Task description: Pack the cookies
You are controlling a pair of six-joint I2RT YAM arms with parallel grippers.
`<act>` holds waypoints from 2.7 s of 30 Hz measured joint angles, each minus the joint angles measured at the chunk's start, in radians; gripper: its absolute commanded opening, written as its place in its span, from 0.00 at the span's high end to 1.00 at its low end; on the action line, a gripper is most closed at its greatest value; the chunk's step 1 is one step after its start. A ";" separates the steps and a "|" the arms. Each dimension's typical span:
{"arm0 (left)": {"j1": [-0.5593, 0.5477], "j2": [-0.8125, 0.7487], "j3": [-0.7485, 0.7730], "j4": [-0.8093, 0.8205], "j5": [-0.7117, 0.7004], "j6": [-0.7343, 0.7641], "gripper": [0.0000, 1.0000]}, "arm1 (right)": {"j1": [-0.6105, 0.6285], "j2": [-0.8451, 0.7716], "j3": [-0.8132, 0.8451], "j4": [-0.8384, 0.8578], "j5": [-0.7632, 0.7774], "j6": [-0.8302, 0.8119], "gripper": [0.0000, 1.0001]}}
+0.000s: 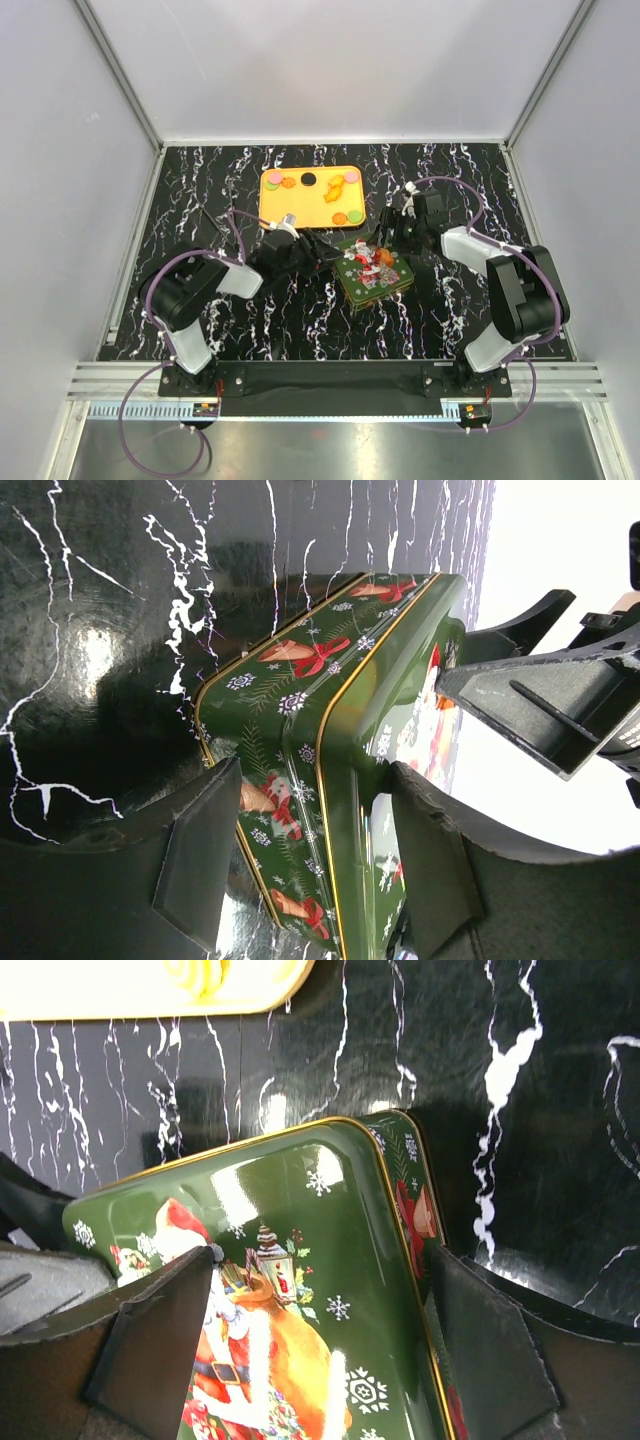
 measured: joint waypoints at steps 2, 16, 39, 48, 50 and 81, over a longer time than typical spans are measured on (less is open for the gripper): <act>-0.004 0.001 0.000 0.000 -0.009 -0.010 1.00 | 0.005 0.005 0.006 0.005 0.013 -0.001 0.26; -0.032 -0.094 0.092 -0.292 -0.059 0.109 0.32 | 0.040 -0.037 0.014 -0.062 0.084 0.008 0.18; -0.076 -0.271 0.152 -0.696 0.012 0.394 0.05 | -0.064 -0.309 -0.195 -0.148 -0.144 0.066 0.10; -0.097 -0.270 0.150 -0.680 0.041 0.389 0.11 | -0.065 -0.289 -0.224 -0.068 -0.188 0.108 0.26; -0.102 -0.269 0.150 -0.674 0.047 0.384 0.12 | -0.065 -0.289 -0.228 -0.058 -0.195 0.112 0.29; -0.117 -0.309 0.172 -0.774 0.051 0.375 0.11 | -0.071 -0.260 -0.244 -0.013 -0.197 0.115 0.32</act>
